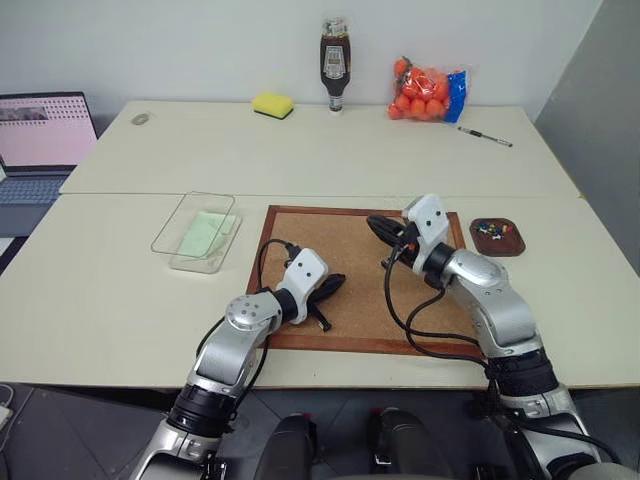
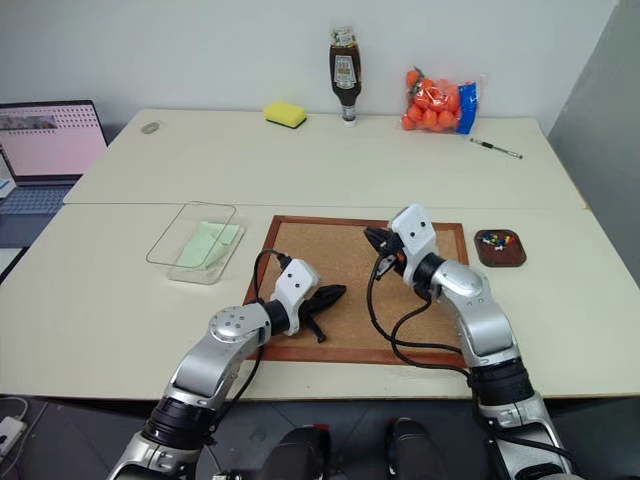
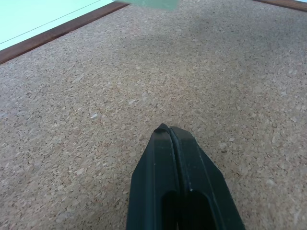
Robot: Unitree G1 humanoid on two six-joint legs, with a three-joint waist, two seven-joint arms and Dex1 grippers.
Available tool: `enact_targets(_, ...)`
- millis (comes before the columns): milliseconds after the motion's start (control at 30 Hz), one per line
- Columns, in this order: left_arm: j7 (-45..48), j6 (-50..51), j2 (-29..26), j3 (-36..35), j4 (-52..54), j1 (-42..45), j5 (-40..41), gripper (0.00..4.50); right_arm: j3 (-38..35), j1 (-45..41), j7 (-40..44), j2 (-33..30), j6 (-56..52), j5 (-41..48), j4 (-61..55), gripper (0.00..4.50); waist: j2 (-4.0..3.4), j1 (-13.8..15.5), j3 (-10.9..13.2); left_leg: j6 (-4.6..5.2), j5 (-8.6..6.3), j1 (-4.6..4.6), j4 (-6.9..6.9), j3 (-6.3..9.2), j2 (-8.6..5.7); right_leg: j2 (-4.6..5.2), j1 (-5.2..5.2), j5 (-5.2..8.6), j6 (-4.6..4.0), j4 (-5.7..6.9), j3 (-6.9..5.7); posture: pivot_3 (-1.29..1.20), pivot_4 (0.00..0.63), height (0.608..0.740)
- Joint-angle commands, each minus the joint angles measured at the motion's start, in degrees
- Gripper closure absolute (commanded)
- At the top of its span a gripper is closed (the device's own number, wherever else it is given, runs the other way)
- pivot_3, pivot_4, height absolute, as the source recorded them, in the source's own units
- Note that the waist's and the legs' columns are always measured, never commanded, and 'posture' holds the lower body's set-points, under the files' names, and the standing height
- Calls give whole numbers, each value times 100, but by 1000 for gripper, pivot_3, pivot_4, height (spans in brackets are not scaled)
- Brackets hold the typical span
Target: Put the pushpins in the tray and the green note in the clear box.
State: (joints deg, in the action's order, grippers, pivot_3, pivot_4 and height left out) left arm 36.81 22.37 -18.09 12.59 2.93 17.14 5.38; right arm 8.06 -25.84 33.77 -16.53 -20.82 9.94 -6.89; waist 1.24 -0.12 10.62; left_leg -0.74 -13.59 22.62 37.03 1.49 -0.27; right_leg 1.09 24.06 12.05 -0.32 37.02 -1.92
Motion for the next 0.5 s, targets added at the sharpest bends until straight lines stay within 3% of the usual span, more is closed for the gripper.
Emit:
enact_targets(33, 109, 32, 46, -375, -65, 255, 379, 3803, -39, 50, 133, -117, -192, 188, -533, 4500, 0, 0, 0, 0, 0, 0, 1, 1, 1, 0, 0, 0, 0, 1, -1, 0, 150, 740)
enact_targets(267, 747, -521, -188, -525, -505, 716, 602, 2430, 87, 111, 472, -379, -373, 282, -850, 4500, 1, 0, 1, 0, 0, 8, 0, 2, 1, -3, 5, 0, 0, -2, -8, 0, 150, 740)
enact_targets(500, 1404, -1788, -435, -308, -1277, 1198, 319, 1094, 212, 94, 941, -707, -597, 538, -1123, 4500, 3, 1, 2, 0, 0, 9, 1, -2, -3, -2, 5, 0, 0, -4, -11, 0, 150, 740)
